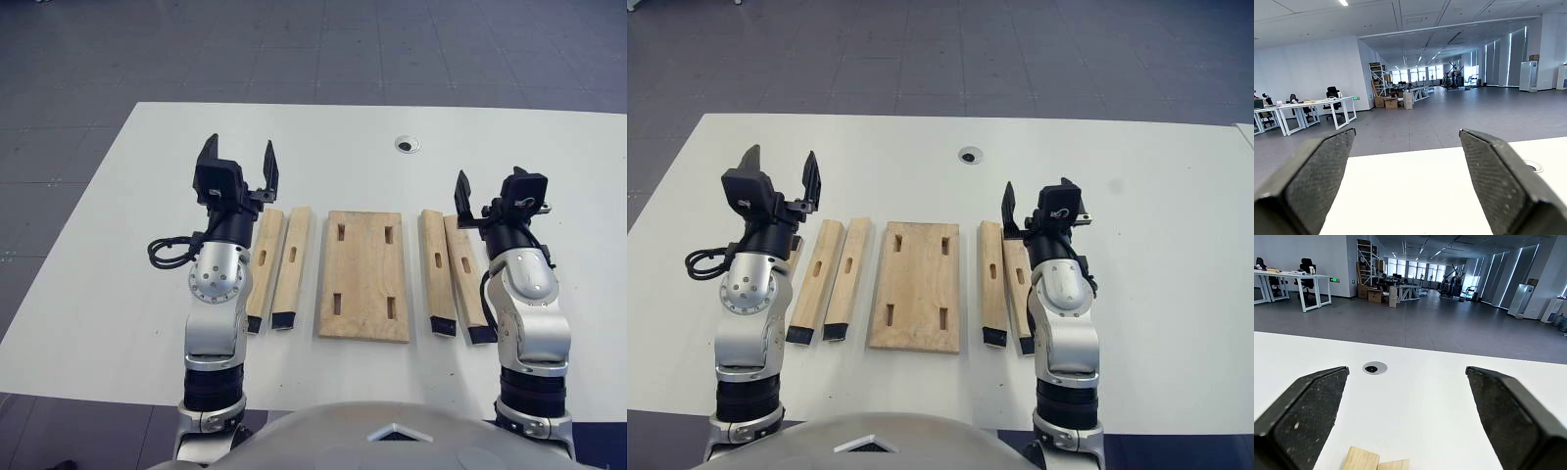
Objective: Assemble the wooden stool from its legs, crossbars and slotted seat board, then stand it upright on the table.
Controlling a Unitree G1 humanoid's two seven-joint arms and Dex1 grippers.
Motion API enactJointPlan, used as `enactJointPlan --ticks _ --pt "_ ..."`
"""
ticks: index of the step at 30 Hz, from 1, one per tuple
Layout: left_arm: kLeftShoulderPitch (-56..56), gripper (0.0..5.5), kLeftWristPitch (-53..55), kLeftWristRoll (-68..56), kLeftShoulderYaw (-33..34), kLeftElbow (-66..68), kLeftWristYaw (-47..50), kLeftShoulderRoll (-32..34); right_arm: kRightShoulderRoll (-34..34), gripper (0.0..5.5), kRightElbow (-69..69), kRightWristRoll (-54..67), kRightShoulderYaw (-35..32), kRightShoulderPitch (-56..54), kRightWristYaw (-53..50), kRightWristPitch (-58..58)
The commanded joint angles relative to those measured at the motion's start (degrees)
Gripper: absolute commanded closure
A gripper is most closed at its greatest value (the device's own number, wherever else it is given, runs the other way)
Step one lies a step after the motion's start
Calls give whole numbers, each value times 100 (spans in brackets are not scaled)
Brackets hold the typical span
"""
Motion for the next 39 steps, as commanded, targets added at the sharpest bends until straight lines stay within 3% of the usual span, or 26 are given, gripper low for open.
enactJointPlan --ticks 1,17,39 --pt "102 156 -58 85 -18 40 -9 31 -40 109 76 10 -74 -21 29 -103" --pt "-226 156 65 164 -165 416 -168 152 53 109 268 -286 166 6 -98 -336" --pt "-74 156 -36 176 -47 289 5 7 -163 109 334 -106 -116 -256 141 -113"
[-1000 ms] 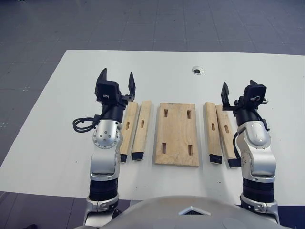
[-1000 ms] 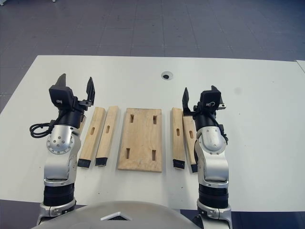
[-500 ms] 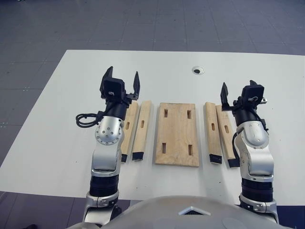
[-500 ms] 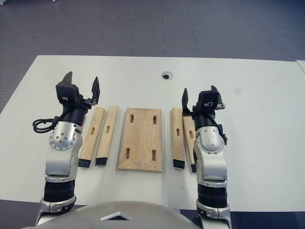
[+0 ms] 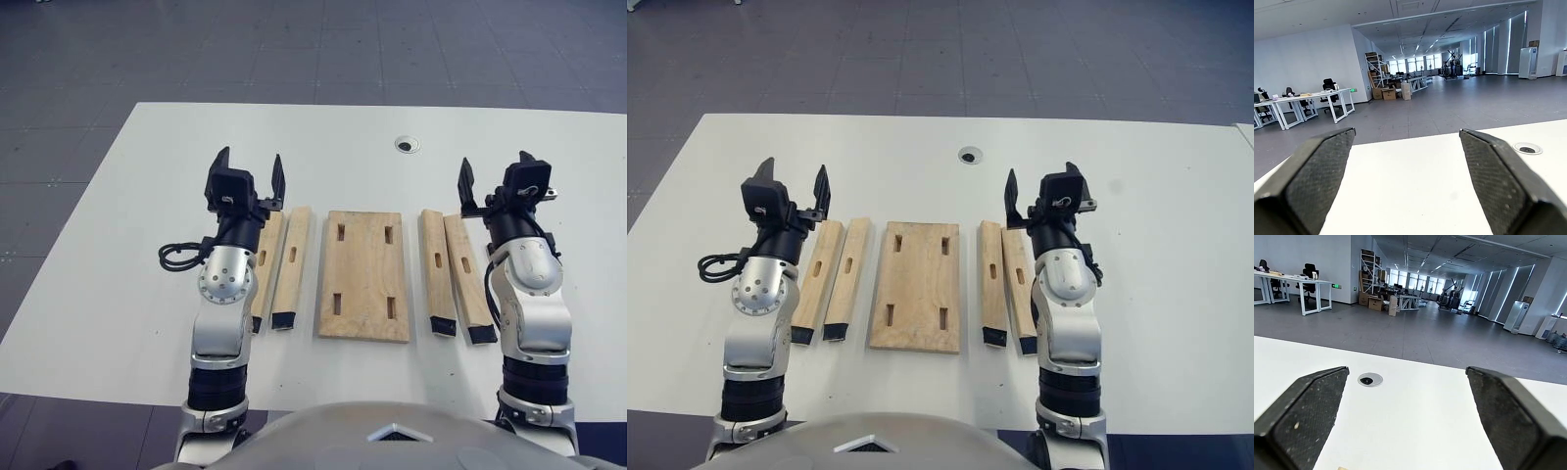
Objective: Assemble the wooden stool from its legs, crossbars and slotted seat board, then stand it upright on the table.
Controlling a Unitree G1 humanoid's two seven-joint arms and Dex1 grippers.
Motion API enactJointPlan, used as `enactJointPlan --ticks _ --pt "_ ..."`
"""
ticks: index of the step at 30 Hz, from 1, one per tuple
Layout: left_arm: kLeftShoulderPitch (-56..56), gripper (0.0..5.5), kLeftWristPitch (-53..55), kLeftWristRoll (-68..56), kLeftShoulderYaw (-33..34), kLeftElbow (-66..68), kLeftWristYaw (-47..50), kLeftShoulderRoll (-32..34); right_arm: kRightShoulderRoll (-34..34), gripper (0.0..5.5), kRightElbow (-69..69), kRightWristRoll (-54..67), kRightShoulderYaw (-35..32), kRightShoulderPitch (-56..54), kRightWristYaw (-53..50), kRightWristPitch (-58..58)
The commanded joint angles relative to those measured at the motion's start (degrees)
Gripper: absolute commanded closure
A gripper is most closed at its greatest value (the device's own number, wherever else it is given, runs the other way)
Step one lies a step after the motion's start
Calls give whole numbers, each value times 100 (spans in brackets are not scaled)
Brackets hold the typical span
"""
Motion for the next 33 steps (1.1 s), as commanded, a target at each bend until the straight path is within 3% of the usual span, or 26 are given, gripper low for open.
enactJointPlan --ticks 1,5,9,22,27,33 --pt "-75 156 3 27 57 -63 8 36 -81 109 -86 155 -254 185 78 207" --pt "161 156 32 46 82 -194 39 1 -517 109 -696 390 -735 1312 577 513" --pt "290 156 87 57 96 -304 50 -9 -810 109 -665 483 -795 2417 1102 483" --pt "464 156 176 85 84 -443 82 -52 -915 109 -352 1143 -1044 2775 1453 1955" --pt "485 154 198 77 116 -479 93 -51 -1037 196 -541 974 -925 2979 1304 2157" --pt "421 154 181 62 131 -429 100 -56 -542 303 -479 1746 -1374 2808 1208 2810"
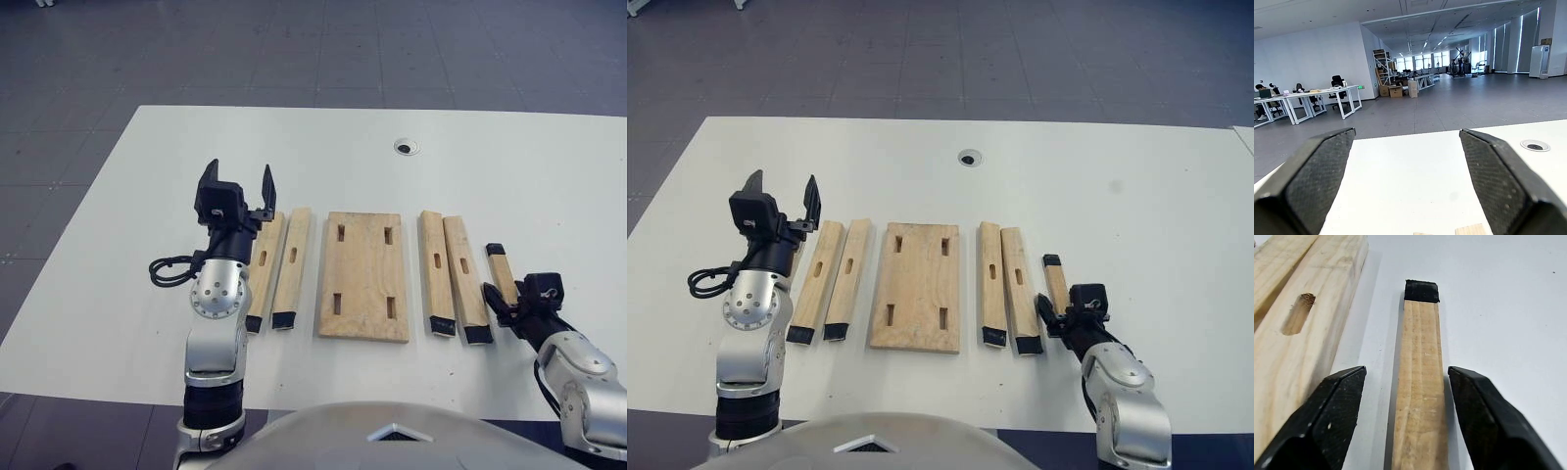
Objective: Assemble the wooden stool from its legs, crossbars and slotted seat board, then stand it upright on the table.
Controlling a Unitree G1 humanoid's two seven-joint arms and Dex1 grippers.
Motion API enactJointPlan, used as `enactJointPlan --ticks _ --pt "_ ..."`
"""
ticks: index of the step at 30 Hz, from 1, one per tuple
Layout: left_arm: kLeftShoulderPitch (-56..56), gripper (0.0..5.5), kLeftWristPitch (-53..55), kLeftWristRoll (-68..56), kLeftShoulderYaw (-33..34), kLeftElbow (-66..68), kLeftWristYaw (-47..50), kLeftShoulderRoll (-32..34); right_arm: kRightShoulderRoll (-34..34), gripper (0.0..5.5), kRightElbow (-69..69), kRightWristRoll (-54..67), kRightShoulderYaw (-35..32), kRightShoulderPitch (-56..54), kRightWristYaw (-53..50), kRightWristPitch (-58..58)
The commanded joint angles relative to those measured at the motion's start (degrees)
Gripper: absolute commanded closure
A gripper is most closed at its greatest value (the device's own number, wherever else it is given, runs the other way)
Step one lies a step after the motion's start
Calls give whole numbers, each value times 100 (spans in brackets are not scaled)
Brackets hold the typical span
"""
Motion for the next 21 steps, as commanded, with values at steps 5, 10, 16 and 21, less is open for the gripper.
enactJointPlan --ticks 5,10,16,21 --pt "-76 154 25 44 5 49 53 -23 471 384 167 750 -348 -169 -252 1096" --pt "-139 154 10 27 40 76 33 4 134 418 240 208 -20 -251 -395 445" --pt "-427 154 120 -265 202 75 -103 23 16 418 -56 -393 356 -944 -538 -948" --pt "-1020 154 1434 -2500 635 -48 -970 -157 171 418 -198 97 783 -2147 -164 -990"
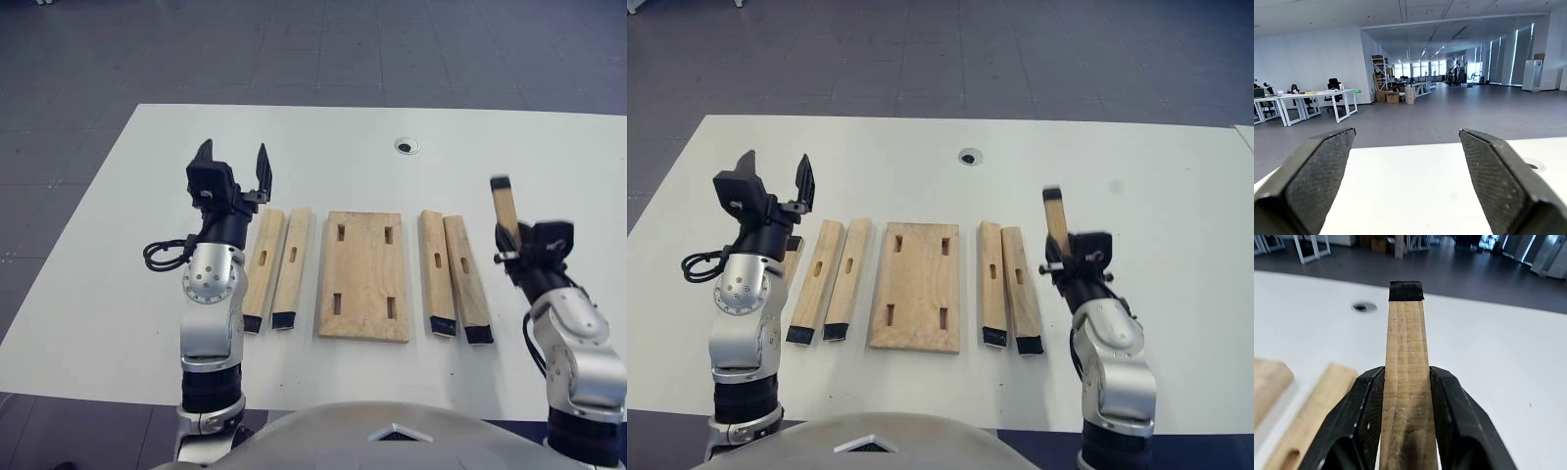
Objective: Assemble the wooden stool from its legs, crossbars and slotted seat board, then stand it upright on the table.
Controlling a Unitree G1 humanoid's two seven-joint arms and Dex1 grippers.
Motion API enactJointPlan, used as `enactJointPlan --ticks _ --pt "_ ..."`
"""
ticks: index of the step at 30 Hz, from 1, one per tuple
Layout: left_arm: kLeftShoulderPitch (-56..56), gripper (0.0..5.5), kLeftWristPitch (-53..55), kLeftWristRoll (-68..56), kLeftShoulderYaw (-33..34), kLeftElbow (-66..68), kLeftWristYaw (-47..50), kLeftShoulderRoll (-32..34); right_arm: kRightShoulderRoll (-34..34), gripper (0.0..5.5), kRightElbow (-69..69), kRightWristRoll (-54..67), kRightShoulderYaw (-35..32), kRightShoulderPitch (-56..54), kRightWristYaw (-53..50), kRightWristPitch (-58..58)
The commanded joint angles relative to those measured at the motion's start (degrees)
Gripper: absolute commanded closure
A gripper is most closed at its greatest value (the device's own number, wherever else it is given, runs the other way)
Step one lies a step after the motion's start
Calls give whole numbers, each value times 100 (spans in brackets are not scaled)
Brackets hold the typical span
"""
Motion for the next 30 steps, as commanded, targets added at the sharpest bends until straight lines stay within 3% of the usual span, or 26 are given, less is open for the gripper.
enactJointPlan --ticks 1,4,8,13,28,30 --pt "-436 154 1452 -2314 328 -147 -749 -274 -1 418 81 374 553 -742 594 -44" --pt "-827 154 2687 -3934 453 42 -1169 -183 -282 418 503 503 968 -1276 1423 -355" --pt "-1346 154 3768 -5666 752 612 -1249 -117 -147 418 831 737 1195 -1870 1844 -582" --pt "-1631 154 4215 -7229 1021 1333 -685 -334 58 418 990 879 1382 -2283 1950 -684" --pt "-1730 154 3681 -7101 776 1613 -571 -278 49 418 364 797 1939 -1950 1884 -677" --pt "-1757 190 3638 -7097 775 1628 -566 -269 -22 418 366 498 2106 -1873 1830 -878"
